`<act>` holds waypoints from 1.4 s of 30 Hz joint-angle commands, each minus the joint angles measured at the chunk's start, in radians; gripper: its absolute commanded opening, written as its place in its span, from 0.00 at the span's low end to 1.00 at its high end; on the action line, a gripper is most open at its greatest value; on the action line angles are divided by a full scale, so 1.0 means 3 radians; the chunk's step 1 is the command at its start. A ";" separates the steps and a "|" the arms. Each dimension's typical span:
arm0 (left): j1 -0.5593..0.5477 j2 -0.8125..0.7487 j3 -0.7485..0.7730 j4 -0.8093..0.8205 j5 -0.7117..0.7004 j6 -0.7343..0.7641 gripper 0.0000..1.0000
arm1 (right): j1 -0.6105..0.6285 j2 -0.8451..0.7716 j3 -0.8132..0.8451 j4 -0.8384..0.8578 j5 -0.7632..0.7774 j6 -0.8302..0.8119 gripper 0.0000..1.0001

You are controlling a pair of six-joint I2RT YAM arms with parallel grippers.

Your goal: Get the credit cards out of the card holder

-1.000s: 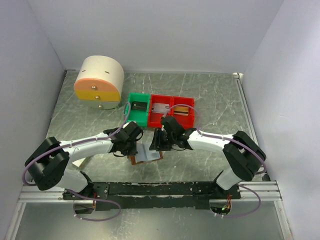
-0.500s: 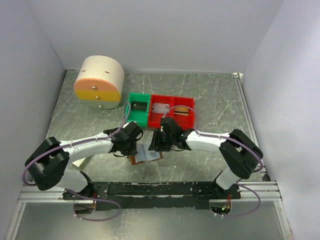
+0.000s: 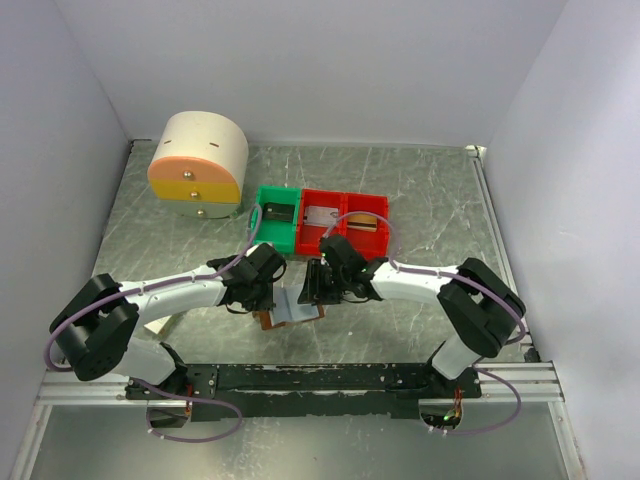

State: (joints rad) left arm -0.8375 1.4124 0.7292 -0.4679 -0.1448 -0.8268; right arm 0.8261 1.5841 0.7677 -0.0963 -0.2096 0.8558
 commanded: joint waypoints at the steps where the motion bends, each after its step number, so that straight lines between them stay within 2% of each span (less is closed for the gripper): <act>1: 0.0012 -0.0009 -0.0002 0.0074 0.0084 0.0031 0.22 | 0.0020 0.0098 -0.0034 0.0181 -0.0174 0.0025 0.43; 10: 0.0012 0.0029 0.0011 0.0104 0.0125 0.0051 0.20 | 0.0092 -0.0025 0.0094 0.0123 -0.0143 -0.0020 0.39; 15: 0.0014 -0.0027 -0.0009 0.0080 0.0102 0.0032 0.21 | 0.0125 -0.0058 0.0196 -0.0086 0.0044 -0.0018 0.39; 29: 0.0013 -0.0158 0.0003 -0.0035 -0.0036 0.0005 0.23 | 0.0155 -0.0216 0.0207 0.0004 0.0008 0.0129 0.39; 32: 0.0012 -0.0230 -0.0004 -0.0115 -0.0129 -0.0017 0.28 | 0.0156 -0.0260 0.0121 0.0120 -0.0022 0.0230 0.39; 38: 0.0018 -0.0364 -0.0041 -0.0220 -0.0323 -0.0036 0.49 | 0.0151 -0.0225 0.0020 0.0258 -0.0034 0.0324 0.39; 42: 0.0071 -0.0353 -0.0132 -0.0190 -0.0283 -0.0028 0.54 | 0.0155 -0.0184 -0.0001 0.0285 -0.0036 0.0345 0.39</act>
State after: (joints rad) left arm -0.8310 1.3148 0.7197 -0.5102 -0.2039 -0.8307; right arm 0.8661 1.5211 0.7815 -0.0475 -0.2203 0.9390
